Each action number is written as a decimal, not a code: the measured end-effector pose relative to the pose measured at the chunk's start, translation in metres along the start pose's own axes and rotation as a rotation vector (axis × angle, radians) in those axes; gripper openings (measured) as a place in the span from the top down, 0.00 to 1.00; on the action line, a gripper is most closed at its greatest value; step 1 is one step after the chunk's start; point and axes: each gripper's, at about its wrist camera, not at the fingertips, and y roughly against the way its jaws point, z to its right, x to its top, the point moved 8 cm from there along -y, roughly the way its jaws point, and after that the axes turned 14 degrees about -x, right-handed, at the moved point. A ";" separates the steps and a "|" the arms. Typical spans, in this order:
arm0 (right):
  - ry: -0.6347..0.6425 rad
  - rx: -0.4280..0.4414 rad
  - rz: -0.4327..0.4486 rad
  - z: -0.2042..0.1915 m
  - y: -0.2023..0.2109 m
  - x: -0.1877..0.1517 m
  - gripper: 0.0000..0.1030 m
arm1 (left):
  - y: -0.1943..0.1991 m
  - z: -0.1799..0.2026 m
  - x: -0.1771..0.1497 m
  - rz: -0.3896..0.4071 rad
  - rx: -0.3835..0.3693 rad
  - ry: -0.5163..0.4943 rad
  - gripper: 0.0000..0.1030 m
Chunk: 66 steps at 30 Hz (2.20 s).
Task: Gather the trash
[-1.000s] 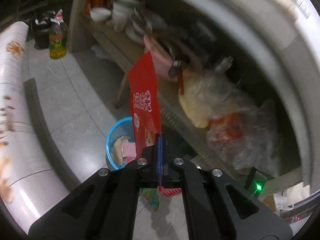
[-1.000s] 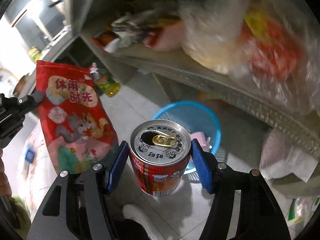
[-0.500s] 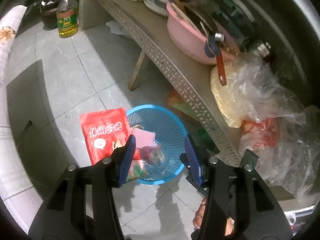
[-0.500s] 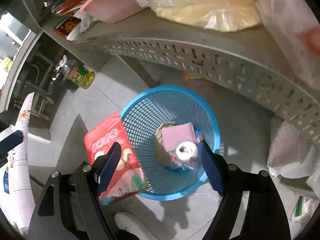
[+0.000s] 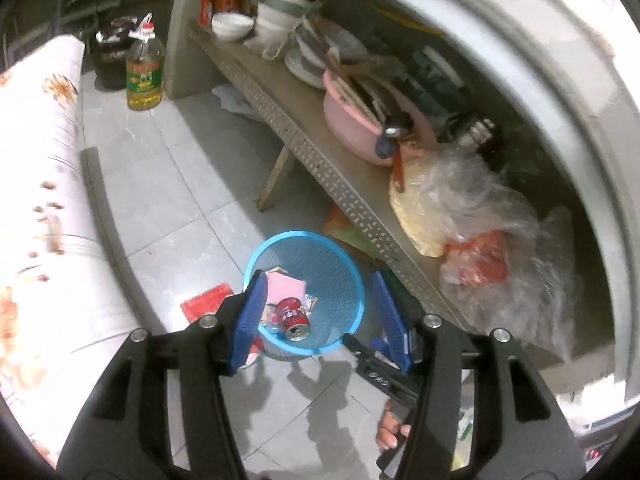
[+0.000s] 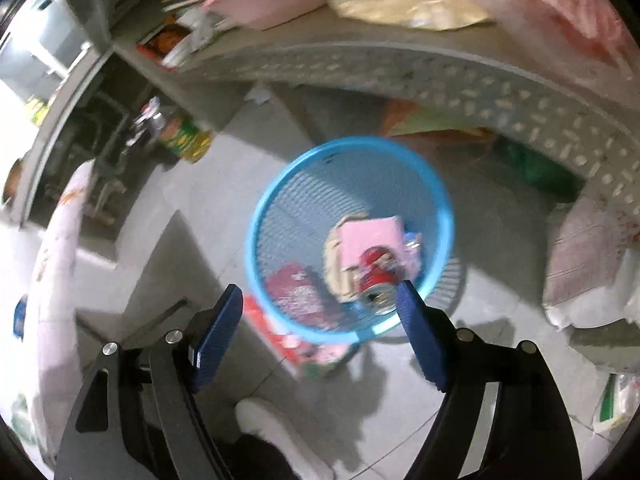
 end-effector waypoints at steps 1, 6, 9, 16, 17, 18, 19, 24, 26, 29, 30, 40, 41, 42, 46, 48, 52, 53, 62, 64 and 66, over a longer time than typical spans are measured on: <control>0.045 0.019 -0.010 -0.012 -0.001 -0.012 0.26 | 0.014 0.002 -0.004 0.006 0.000 -0.014 0.44; 0.189 0.051 -0.079 -0.049 -0.017 -0.067 0.26 | 0.076 -0.003 -0.024 0.050 0.027 -0.063 0.40; 0.326 -0.023 -0.117 -0.067 -0.045 -0.102 0.26 | 0.111 -0.014 -0.038 0.075 0.043 -0.066 0.40; 0.491 -0.199 -0.244 -0.066 -0.137 -0.156 0.26 | 0.173 -0.048 -0.059 0.131 0.097 -0.026 0.39; 0.535 -0.231 -0.256 -0.070 -0.154 -0.160 0.25 | 0.181 -0.052 -0.061 0.138 0.103 -0.023 0.39; 0.566 -0.250 -0.261 -0.073 -0.165 -0.161 0.22 | 0.189 -0.056 -0.062 0.149 0.111 -0.020 0.39; 0.605 -0.268 -0.262 -0.079 -0.178 -0.163 0.18 | 0.196 -0.059 -0.063 0.159 0.114 -0.017 0.38; 0.776 -0.324 -0.272 -0.113 -0.238 -0.174 0.08 | 0.223 -0.075 -0.064 0.190 0.119 0.021 0.36; 0.821 -0.368 -0.265 -0.123 -0.260 -0.171 0.08 | 0.228 -0.082 -0.063 0.190 0.126 0.040 0.35; 0.828 -0.406 -0.269 -0.131 -0.285 -0.162 0.08 | 0.228 -0.088 -0.060 0.185 0.132 0.064 0.35; 0.820 -0.407 -0.270 -0.132 -0.289 -0.158 0.08 | 0.229 -0.090 -0.060 0.182 0.133 0.070 0.35; 0.724 -0.396 -0.370 -0.125 -0.330 -0.147 0.08 | 0.224 -0.106 -0.057 0.152 0.146 0.098 0.34; 0.700 -0.394 -0.383 -0.120 -0.333 -0.147 0.08 | 0.223 -0.107 -0.056 0.148 0.146 0.097 0.34; 0.684 -0.394 -0.393 -0.117 -0.336 -0.147 0.08 | 0.222 -0.108 -0.056 0.145 0.150 0.096 0.34; 0.646 -0.393 -0.433 -0.105 -0.346 -0.149 0.08 | 0.219 -0.110 -0.055 0.134 0.155 0.096 0.34; 0.625 -0.392 -0.452 -0.100 -0.351 -0.148 0.08 | 0.218 -0.111 -0.054 0.132 0.159 0.093 0.34; 0.612 -0.379 -0.481 -0.100 -0.360 -0.147 0.06 | 0.216 -0.112 -0.053 0.130 0.166 0.092 0.34; 0.613 -0.379 -0.489 -0.103 -0.364 -0.148 0.06 | 0.216 -0.113 -0.053 0.128 0.168 0.094 0.34; 0.676 -0.386 -0.484 -0.110 -0.373 -0.150 0.06 | 0.215 -0.116 -0.051 0.128 0.172 0.088 0.34; 0.689 -0.387 -0.489 -0.112 -0.374 -0.159 0.06 | 0.215 -0.118 -0.052 0.129 0.171 0.094 0.34; 0.696 -0.386 -0.486 -0.112 -0.371 -0.165 0.08 | 0.215 -0.120 -0.052 0.130 0.171 0.102 0.34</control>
